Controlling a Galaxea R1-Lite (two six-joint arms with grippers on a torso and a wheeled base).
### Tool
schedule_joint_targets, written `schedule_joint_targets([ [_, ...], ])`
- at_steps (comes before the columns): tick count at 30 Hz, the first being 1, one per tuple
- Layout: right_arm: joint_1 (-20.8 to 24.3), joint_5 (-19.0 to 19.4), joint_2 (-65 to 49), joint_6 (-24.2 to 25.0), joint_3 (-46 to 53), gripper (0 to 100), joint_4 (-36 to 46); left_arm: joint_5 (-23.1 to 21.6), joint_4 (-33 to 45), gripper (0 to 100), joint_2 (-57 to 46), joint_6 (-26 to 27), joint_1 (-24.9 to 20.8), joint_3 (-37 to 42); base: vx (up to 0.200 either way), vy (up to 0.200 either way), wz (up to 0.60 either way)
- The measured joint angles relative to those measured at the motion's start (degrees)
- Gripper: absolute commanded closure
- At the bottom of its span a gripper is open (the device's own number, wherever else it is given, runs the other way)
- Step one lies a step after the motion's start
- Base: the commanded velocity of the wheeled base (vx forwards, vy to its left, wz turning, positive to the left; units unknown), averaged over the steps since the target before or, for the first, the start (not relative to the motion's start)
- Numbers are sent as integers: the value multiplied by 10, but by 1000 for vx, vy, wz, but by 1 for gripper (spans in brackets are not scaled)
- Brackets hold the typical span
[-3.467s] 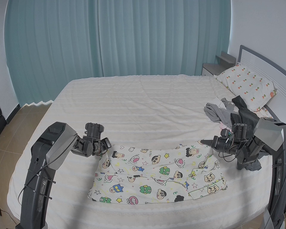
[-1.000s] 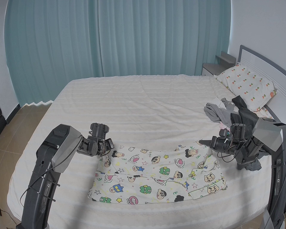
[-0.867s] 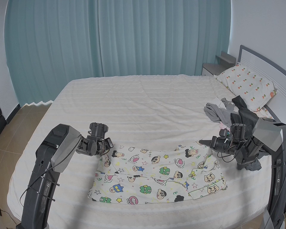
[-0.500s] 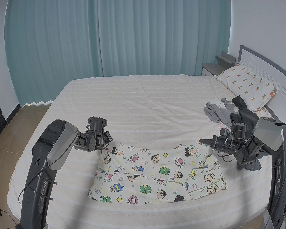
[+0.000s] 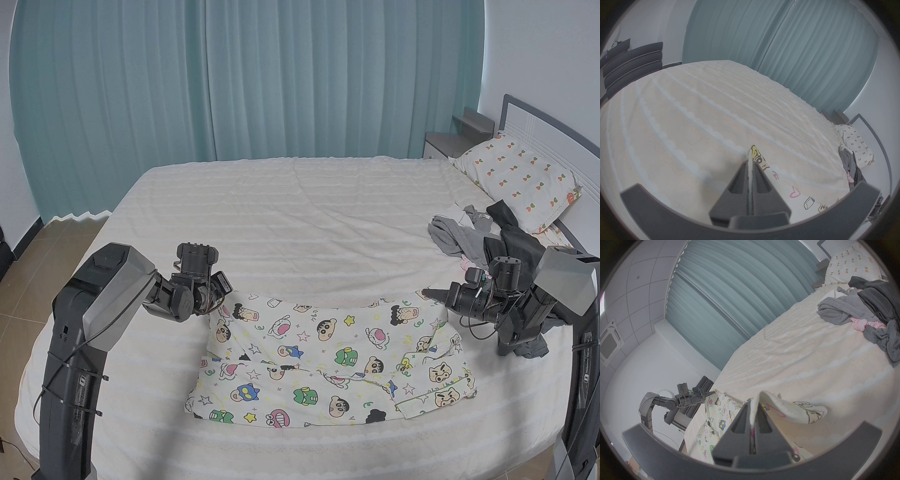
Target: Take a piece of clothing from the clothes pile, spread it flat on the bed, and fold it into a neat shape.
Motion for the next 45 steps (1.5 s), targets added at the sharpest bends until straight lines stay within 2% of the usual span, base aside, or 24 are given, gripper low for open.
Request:
schedule_joint_targets([
  [13,-8,-3,-24,-25,42,100,-12,-7,-103,100,-66,0,1,138,0,0,0],
  [22,-12,-18,-34,-95,74,100,-12,-21,-167,100,-103,0,1,237,0,0,0],
  [26,-12,-50,-36,-123,85,100,-12,-29,-199,100,-119,0,1,282,0,0,0],
  [29,-9,-102,-34,-143,83,100,-14,-33,-226,100,-131,0,1,316,0,0,0],
  [35,9,-165,-19,-151,52,100,-26,-40,-251,100,-140,0,2,342,0,0,0],
  [45,21,-176,-3,-151,39,100,-51,-39,-253,100,-143,-8,4,344,0,0,0],
])
